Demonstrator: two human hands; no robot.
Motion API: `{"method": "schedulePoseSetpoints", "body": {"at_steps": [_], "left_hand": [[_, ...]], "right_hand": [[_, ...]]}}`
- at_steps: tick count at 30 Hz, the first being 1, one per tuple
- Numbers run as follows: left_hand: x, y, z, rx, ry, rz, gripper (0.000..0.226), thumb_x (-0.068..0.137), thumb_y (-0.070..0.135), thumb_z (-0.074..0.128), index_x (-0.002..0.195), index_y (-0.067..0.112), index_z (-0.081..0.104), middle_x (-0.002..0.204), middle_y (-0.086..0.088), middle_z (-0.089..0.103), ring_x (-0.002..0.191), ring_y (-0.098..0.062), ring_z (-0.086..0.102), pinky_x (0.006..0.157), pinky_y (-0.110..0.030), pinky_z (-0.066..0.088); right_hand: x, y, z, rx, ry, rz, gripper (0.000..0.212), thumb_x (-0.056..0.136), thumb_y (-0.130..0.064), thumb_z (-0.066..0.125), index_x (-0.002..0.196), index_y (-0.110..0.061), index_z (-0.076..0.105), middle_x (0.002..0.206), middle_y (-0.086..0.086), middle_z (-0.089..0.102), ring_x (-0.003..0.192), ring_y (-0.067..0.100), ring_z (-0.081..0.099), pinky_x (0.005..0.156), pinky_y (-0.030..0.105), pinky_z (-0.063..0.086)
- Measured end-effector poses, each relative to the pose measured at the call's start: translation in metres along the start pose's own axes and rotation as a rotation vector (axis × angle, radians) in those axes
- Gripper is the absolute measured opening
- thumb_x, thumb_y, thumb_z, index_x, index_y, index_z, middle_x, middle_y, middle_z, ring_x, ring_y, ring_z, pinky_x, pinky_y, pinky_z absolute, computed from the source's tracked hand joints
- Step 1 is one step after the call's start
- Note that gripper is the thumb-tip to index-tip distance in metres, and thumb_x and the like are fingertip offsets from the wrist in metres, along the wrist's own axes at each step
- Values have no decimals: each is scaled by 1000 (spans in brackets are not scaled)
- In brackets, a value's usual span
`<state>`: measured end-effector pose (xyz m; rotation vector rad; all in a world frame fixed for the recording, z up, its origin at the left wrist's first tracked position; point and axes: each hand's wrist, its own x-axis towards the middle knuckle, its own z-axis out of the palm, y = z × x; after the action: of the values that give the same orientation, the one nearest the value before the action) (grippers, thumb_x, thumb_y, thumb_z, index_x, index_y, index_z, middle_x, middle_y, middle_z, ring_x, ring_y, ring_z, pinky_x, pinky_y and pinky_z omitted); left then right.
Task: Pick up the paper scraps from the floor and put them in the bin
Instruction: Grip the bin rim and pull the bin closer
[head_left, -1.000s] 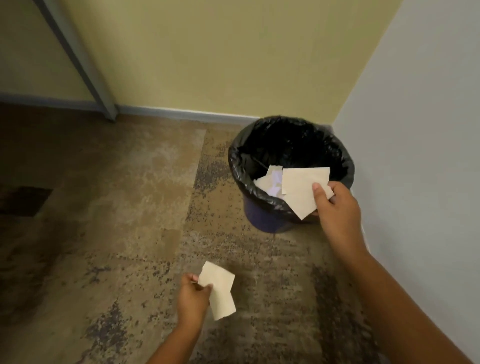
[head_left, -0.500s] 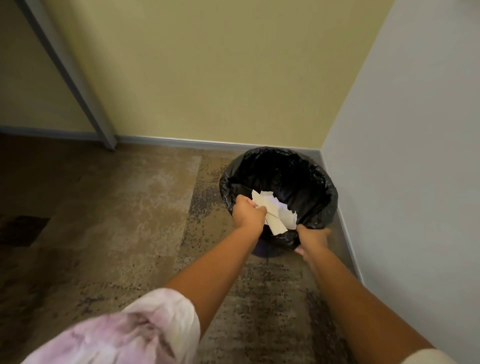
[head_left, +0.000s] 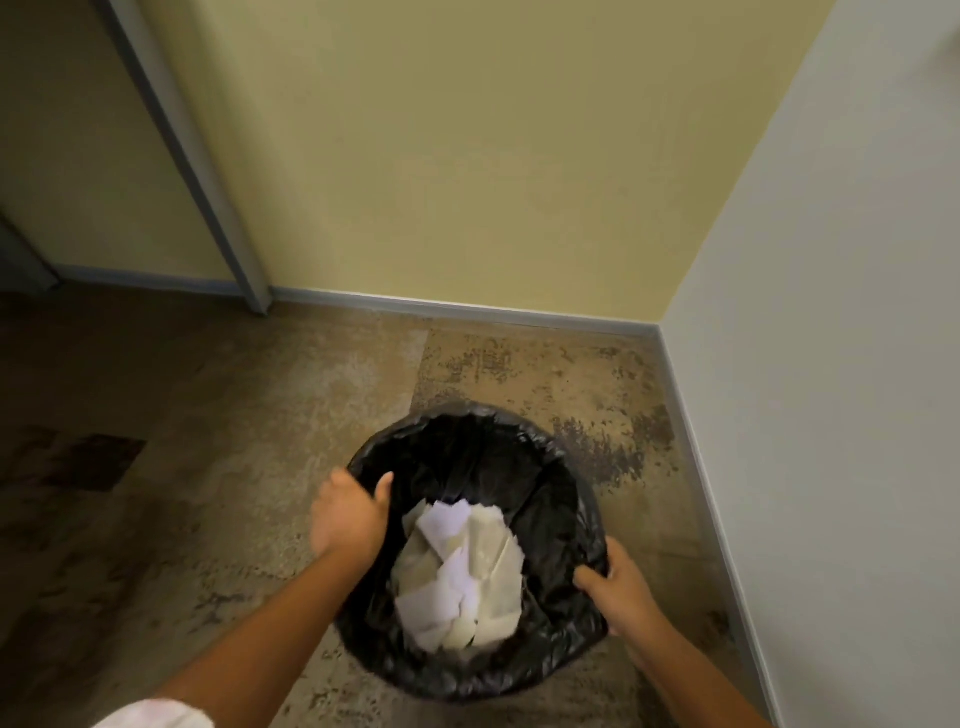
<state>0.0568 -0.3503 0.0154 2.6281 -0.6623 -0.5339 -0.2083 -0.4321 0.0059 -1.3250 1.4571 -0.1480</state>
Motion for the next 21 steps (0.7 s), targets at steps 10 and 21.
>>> {"method": "schedulePoseSetpoints", "body": {"at_steps": [10, 21], "left_hand": [[-21, -59, -1, 52, 21, -104, 38, 99, 41, 27, 101, 7, 43, 63, -9, 57, 53, -27, 49, 45, -30, 31], [-22, -56, -4, 82, -3, -107, 42, 99, 41, 26, 105, 4, 43, 89, -20, 67, 76, -36, 65, 56, -33, 39]], "right_hand": [[-14, -9, 58, -179, 400, 92, 49, 98, -35, 41, 137, -8, 32, 113, 20, 60, 94, 37, 60, 69, 41, 47], [-13, -11, 63, -377, 482, 79, 52, 98, -36, 42, 137, -4, 31, 87, 19, 61, 67, 34, 57, 58, 44, 50]]}}
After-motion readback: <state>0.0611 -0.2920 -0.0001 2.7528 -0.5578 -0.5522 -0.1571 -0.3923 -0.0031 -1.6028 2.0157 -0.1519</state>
